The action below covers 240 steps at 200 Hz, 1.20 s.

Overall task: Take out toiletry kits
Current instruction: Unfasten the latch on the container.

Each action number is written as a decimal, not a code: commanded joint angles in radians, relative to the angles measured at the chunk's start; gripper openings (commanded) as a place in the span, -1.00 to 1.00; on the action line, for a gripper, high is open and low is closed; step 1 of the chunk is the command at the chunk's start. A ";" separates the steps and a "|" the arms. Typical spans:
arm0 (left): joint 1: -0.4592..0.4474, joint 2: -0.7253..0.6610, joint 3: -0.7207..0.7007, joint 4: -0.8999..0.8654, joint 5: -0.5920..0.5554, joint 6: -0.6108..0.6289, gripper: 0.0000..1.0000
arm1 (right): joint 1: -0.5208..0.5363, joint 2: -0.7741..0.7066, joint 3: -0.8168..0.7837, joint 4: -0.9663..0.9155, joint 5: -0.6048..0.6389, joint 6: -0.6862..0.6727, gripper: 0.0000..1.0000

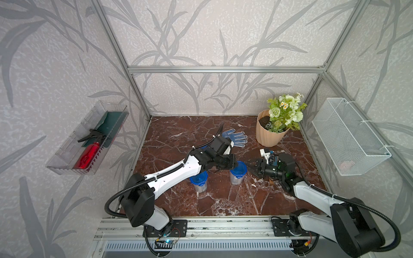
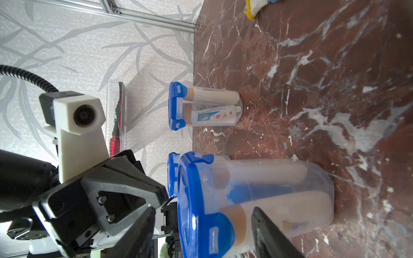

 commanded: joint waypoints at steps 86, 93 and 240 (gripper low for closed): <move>-0.015 0.052 0.005 -0.002 0.027 -0.034 -1.00 | -0.006 0.128 -0.079 0.440 -0.080 0.233 0.22; -0.014 0.057 0.005 -0.005 0.024 -0.034 -1.00 | -0.006 0.130 -0.082 0.457 -0.083 0.245 0.20; -0.016 0.126 -0.053 -0.063 0.045 -0.055 -1.00 | -0.041 0.165 -0.140 0.732 -0.102 0.440 -0.03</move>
